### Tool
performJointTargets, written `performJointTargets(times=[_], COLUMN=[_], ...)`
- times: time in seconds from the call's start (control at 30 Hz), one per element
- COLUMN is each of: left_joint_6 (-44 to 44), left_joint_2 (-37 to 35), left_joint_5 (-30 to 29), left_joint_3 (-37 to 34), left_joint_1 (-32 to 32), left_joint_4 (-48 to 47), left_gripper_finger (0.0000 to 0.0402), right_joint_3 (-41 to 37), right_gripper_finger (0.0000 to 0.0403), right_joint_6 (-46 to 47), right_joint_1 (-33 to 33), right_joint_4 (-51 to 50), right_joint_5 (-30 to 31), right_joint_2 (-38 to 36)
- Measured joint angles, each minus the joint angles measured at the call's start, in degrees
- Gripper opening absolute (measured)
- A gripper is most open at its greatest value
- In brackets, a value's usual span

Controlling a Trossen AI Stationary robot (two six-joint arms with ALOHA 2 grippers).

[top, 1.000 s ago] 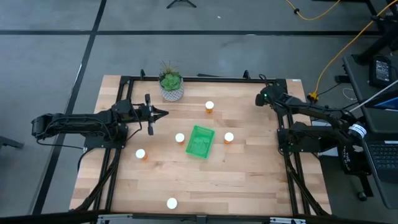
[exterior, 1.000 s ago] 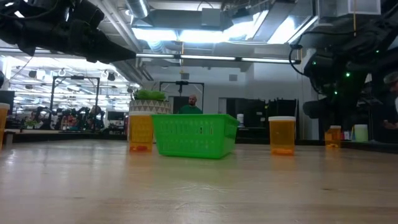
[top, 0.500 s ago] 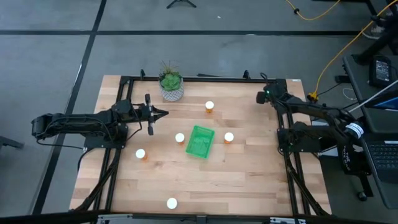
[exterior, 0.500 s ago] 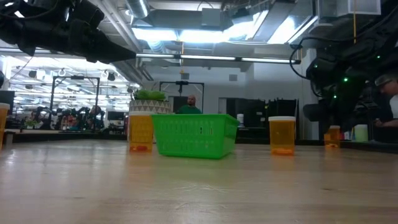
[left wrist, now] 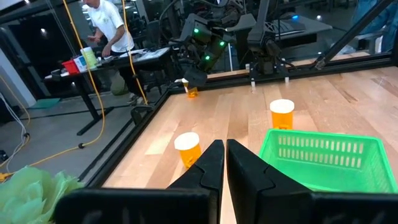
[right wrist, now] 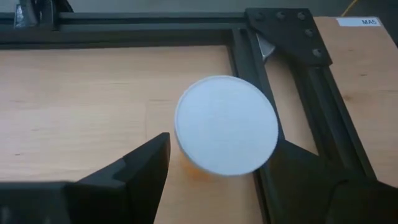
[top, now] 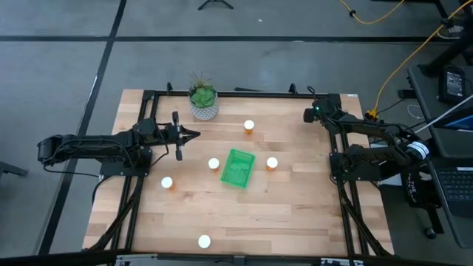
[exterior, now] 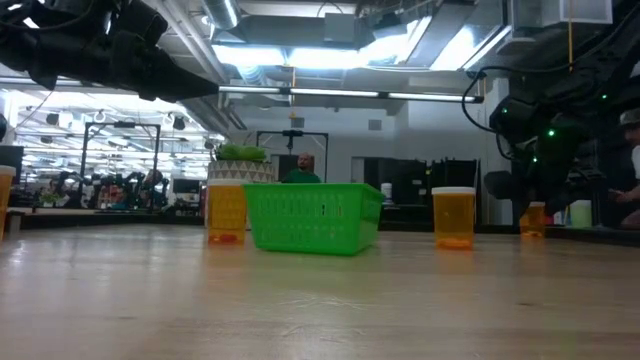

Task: Pick and place pill bottles into a basket
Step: Put the orange pill bottle into the green basket

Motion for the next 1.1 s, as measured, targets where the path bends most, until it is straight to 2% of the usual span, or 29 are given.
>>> performJointTargets(times=[0.47,0.83,1.1], left_joint_6=[0.02,0.02,0.02], left_joint_2=[0.0,0.0,0.0], left_joint_5=[-0.1,-0.13,-0.12], left_joint_3=[0.0,0.0,0.0], left_joint_1=[0.0,0.0,0.0], left_joint_4=[0.0,0.0,0.0], left_gripper_finger=[0.0015,0.0015,0.0015], right_joint_3=[0.0,0.0,2.3], right_gripper_finger=[0.0198,0.0199,0.0199], right_joint_6=[0.42,0.09,-3.07], right_joint_1=[0.0,0.83,5.61], right_joint_4=[-0.02,0.53,1.62], right_joint_5=[0.1,-1.93,-5.05], right_joint_2=[0.0,-0.85,-8.55])
